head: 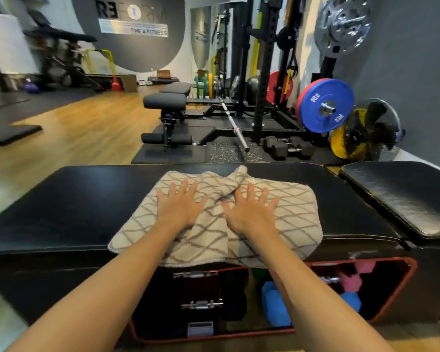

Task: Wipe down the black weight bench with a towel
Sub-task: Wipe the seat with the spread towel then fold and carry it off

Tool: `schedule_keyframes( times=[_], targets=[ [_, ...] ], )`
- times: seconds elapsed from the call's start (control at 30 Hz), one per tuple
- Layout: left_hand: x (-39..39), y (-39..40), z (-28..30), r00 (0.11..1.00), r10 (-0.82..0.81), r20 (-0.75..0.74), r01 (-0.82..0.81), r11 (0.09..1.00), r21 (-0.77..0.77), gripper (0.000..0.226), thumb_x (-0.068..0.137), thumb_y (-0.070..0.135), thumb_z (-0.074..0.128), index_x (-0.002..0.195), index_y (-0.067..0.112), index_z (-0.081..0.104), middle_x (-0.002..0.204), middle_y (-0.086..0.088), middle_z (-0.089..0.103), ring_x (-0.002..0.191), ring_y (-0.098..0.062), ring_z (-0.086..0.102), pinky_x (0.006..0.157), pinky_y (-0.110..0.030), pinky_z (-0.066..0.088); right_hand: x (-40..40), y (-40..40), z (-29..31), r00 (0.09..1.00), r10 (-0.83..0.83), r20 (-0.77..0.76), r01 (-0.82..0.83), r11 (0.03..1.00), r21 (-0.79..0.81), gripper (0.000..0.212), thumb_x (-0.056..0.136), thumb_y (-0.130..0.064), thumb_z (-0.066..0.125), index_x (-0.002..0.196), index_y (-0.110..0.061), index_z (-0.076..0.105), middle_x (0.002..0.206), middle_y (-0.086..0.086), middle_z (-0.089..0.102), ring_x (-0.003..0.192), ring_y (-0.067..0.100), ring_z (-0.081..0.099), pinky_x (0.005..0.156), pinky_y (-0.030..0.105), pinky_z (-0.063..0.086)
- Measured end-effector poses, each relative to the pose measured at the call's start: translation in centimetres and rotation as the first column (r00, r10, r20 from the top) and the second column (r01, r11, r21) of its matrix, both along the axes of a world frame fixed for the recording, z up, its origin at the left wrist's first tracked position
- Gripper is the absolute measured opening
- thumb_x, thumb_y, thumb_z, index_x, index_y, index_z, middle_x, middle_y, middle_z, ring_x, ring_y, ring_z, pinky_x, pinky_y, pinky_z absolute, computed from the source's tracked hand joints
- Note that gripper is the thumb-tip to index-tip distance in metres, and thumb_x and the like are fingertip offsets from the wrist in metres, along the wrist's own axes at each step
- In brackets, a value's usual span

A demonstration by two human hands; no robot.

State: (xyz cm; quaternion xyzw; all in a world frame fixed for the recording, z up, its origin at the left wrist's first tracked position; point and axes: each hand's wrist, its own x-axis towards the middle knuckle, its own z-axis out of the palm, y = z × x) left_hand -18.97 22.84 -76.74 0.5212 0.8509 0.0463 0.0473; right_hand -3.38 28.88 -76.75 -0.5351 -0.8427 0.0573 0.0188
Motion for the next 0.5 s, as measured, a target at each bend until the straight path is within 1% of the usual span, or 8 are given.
schedule_keyframes(
  times=[0.1, 0.23, 0.4, 0.5],
  targets=[
    [-2.6, -2.5, -0.2, 0.998, 0.055, -0.008, -0.055, 0.998, 0.003, 0.065, 0.099, 0.059, 0.015, 0.155, 0.031, -0.002, 0.163, 0.003, -0.009, 0.149, -0.029, -0.006, 0.118, -0.056, -0.002, -3.2, -1.9, -0.1, 0.997, 0.071, -0.008, -0.071, 0.997, 0.002, 0.075, 0.096, -0.065, 0.009, 0.159, -0.024, 0.008, 0.167, 0.009, -0.006, 0.149, 0.045, -0.011, 0.112, 0.070, -0.009],
    [-6.9, -5.9, -1.0, 0.989, 0.139, -0.046, -0.139, 0.990, -0.004, 0.068, 0.099, 0.060, 0.025, 0.154, 0.032, -0.003, 0.163, 0.004, -0.009, 0.149, -0.030, -0.005, 0.117, -0.057, -0.001, -8.2, -4.8, -0.3, 0.985, 0.173, -0.015, -0.173, 0.985, 0.000, 0.074, 0.097, -0.064, 0.009, 0.159, -0.024, 0.012, 0.166, 0.011, -0.006, 0.149, 0.046, -0.011, 0.112, 0.070, -0.009],
    [-12.6, -10.8, -1.3, 0.964, 0.259, -0.056, -0.260, 0.966, -0.001, 0.070, 0.098, 0.058, 0.030, 0.155, 0.031, -0.002, 0.163, 0.004, -0.008, 0.149, -0.030, -0.003, 0.117, -0.058, 0.001, -14.1, -8.2, -0.7, 0.955, 0.292, -0.046, -0.291, 0.957, 0.008, 0.073, 0.096, -0.064, 0.011, 0.158, -0.025, 0.014, 0.166, 0.011, -0.005, 0.148, 0.046, -0.012, 0.112, 0.069, -0.011],
    [-15.3, -13.4, -1.1, 0.943, 0.327, -0.061, -0.328, 0.944, -0.018, 0.065, 0.100, 0.054, 0.026, 0.155, 0.031, -0.001, 0.163, 0.004, -0.008, 0.149, -0.030, -0.004, 0.117, -0.059, 0.001, -17.4, -9.3, -0.7, 0.937, 0.346, -0.050, -0.346, 0.938, 0.006, 0.075, 0.095, -0.066, 0.012, 0.159, -0.026, 0.010, 0.166, 0.011, -0.005, 0.148, 0.046, -0.011, 0.112, 0.069, -0.011]
  ],
)
